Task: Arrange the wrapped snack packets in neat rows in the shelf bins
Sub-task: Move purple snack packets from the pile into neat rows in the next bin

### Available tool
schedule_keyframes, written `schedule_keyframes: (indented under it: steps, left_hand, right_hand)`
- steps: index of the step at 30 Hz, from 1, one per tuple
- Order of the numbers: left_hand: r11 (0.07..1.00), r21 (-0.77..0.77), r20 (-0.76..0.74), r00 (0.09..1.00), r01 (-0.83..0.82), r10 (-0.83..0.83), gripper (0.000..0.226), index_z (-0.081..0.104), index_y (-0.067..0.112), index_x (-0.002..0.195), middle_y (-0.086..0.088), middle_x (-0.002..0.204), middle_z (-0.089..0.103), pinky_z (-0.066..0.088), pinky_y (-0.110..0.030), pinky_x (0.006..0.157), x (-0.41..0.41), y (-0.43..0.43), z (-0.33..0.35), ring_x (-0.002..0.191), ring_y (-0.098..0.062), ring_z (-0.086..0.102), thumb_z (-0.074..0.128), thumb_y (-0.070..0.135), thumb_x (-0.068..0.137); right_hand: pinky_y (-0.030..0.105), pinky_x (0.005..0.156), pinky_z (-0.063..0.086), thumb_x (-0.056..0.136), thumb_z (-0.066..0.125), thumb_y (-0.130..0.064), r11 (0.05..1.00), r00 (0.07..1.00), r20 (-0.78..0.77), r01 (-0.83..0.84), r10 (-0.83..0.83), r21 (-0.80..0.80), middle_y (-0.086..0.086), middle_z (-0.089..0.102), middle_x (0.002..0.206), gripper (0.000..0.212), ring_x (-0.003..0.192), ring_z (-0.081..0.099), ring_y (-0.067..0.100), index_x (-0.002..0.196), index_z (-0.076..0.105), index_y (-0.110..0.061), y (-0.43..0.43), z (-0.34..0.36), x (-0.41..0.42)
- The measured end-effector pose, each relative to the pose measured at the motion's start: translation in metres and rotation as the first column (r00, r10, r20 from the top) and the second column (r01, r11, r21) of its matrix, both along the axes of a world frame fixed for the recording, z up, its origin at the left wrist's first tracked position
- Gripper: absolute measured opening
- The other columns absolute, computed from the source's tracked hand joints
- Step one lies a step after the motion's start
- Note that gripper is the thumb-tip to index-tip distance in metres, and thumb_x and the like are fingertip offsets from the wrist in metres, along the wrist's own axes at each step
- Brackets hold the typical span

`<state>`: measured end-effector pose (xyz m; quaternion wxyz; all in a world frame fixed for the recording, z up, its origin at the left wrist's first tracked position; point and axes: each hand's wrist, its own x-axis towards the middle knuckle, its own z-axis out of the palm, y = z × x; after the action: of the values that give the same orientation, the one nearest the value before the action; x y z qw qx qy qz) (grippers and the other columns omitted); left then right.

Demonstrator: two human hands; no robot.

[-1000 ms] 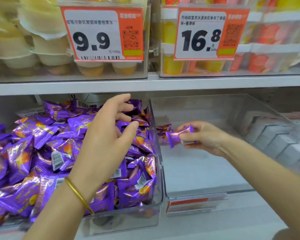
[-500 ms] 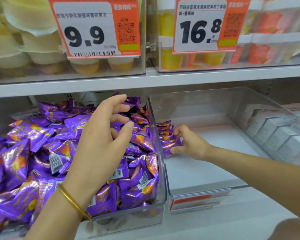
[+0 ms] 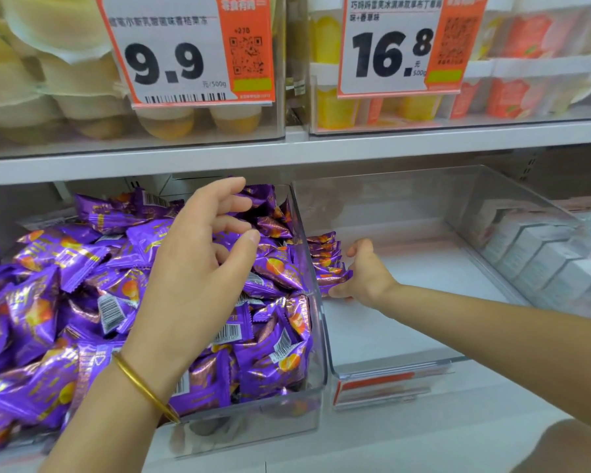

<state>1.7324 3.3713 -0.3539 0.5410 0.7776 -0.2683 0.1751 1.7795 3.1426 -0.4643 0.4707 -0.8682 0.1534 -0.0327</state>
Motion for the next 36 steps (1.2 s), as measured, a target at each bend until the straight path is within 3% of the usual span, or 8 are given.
schedule_keyframes:
  steps: [4,10,14,21,24,27,32,36]
  left_hand:
    - [1.0,-0.011,-0.002,1.0,0.003,-0.003,0.044,0.047,0.028,0.123,0.014,0.11,0.057,0.049,-0.017,0.067,0.0,0.001,0.001,0.087,-0.001,0.056,0.051,0.019,0.081]
    - [1.0,-0.004,0.02,1.0,-0.019,0.019,0.039,0.049,0.028,0.12,0.009,0.112,0.057,0.05,-0.018,0.067,-0.001,0.005,0.004,0.083,-0.006,0.057,0.053,0.014,0.084]
    - [0.992,0.07,0.088,0.991,-0.104,0.098,0.035,0.054,0.031,0.115,0.009,0.108,0.058,0.05,-0.019,0.071,0.001,0.014,0.007,0.087,-0.004,0.058,0.053,0.016,0.083]
    - [0.807,0.382,0.395,0.869,-0.449,0.297,0.029,0.069,0.019,0.104,0.004,0.109,0.061,0.024,-0.022,0.094,0.01,0.049,0.014,0.109,-0.023,0.052,0.057,0.023,0.078]
    - [0.759,0.457,0.349,0.879,-0.463,0.326,0.04,0.069,0.023,0.108,0.001,0.116,0.061,0.033,-0.039,0.094,0.013,0.056,0.011,0.112,-0.032,0.052,0.049,0.038,0.077]
    - [0.72,0.514,0.304,0.884,-0.467,0.356,0.046,0.065,0.026,0.116,0.005,0.124,0.058,0.033,-0.044,0.091,0.007,0.053,0.009,0.117,-0.028,0.043,0.05,0.04,0.074]
    - [0.675,0.564,0.287,0.879,-0.476,0.381,0.045,0.058,0.021,0.126,0.001,0.128,0.057,0.032,-0.045,0.092,0.008,0.052,0.002,0.119,-0.026,0.039,0.064,0.028,0.082]
    - [0.712,0.51,0.297,0.876,-0.482,0.38,0.045,0.058,0.018,0.126,-0.002,0.12,0.061,0.034,-0.045,0.091,0.009,0.051,0.001,0.115,-0.032,0.043,0.064,0.009,0.082]
  right_hand:
    - [0.038,0.076,0.048,0.063,0.083,-0.001,1.0,0.998,-0.059,0.0,-0.001,-0.013,0.015,0.048,0.105,0.07,0.085,0.05,0.026,0.104,0.028,-0.009,0.001,-0.003,0.003]
    - [0.02,0.054,0.036,0.064,0.084,-0.003,0.999,0.997,-0.072,-0.022,0.019,-0.033,0.01,0.043,0.104,0.069,0.083,0.045,0.023,0.103,0.028,-0.01,0.0,0.002,-0.001]
    - [0.024,0.067,0.038,0.066,0.084,-0.01,0.991,0.996,-0.083,-0.029,0.018,-0.132,0.009,0.038,0.109,0.064,0.09,0.043,0.021,0.102,0.03,-0.012,0.002,0.016,-0.011]
    - [0.016,0.068,0.042,0.078,0.069,-0.019,0.985,0.804,0.57,-0.114,0.168,-0.129,-0.006,0.059,0.085,0.017,0.075,0.055,0.01,0.088,0.056,-0.021,0.051,0.112,-0.074]
    - [0.033,0.083,0.042,0.073,0.062,-0.057,0.776,0.862,0.233,-0.25,0.451,-0.579,-0.013,0.056,0.085,0.032,0.094,0.05,0.015,0.091,0.058,-0.03,0.079,0.127,-0.082]
    - [0.039,0.09,0.034,0.074,0.058,-0.065,0.544,0.906,0.042,-0.215,0.421,-0.811,-0.01,0.05,0.089,0.049,0.107,0.04,0.019,0.102,0.053,-0.025,0.094,0.124,-0.075]
    - [0.037,0.085,0.032,0.078,0.059,-0.06,0.479,0.888,0.071,-0.177,0.455,-0.86,-0.002,0.062,0.103,0.052,0.109,0.047,0.024,0.111,0.053,-0.021,0.102,0.12,-0.064]
    - [0.035,0.083,0.04,0.083,0.06,-0.044,0.623,0.873,0.199,-0.143,0.446,-0.769,-0.005,0.064,0.096,0.032,0.1,0.054,0.022,0.107,0.057,-0.023,0.09,0.12,-0.064]
